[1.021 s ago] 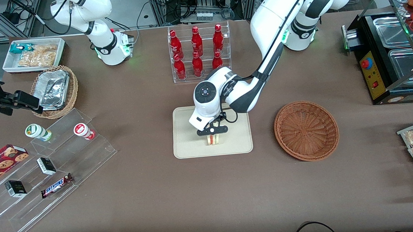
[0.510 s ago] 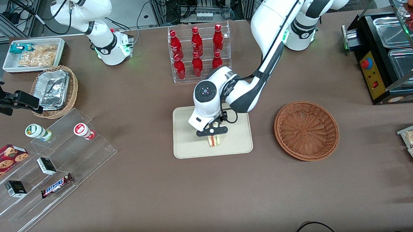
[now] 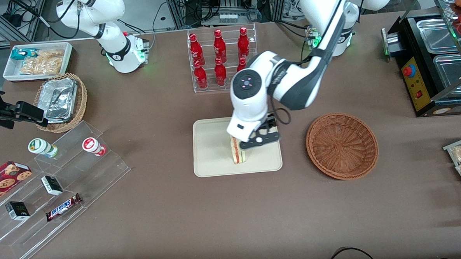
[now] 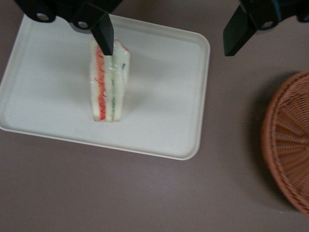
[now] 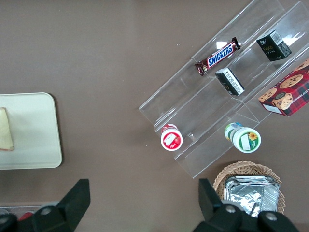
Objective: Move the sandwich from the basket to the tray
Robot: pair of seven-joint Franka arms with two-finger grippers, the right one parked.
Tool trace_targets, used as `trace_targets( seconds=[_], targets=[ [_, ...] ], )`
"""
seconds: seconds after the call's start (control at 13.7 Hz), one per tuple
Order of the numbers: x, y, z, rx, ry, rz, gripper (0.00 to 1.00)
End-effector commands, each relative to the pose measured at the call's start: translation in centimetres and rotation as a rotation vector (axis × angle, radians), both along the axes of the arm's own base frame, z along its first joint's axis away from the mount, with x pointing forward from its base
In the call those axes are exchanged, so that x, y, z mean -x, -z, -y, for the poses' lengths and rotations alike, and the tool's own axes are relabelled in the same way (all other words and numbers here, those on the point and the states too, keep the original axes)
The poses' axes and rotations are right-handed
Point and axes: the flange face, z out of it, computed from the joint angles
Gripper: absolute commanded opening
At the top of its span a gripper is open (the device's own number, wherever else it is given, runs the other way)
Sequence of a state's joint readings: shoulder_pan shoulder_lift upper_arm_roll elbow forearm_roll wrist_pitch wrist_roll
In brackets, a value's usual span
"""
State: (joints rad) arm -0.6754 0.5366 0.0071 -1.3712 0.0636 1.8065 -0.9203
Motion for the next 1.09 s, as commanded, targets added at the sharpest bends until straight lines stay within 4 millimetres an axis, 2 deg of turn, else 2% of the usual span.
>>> trace_targets(
  seconds=[0.0, 0.29, 0.58, 0.73, 0.88, 0.95, 1.02],
  targets=[
    [-1.4, 0.3, -4.2, -0.045, -0.079, -0.010, 1.00],
    [-3.1, -0.9, -11.8, -0.037, -0.073, -0.052, 1.00],
    [-2.9, -3.0, -17.8, -0.030, -0.076, -0.076, 1.00],
    [-1.1, -5.7, -19.5, 0.001, -0.050, -0.082, 1.00],
    [-1.8, -7.1, -24.2, 0.033, -0.042, -0.107, 1.00],
    [-1.3, -8.0, -24.1, 0.049, 0.001, -0.124, 1.00],
    [-1.4, -9.0, -26.1, 0.061, -0.003, -0.124, 1.00]
  ],
)
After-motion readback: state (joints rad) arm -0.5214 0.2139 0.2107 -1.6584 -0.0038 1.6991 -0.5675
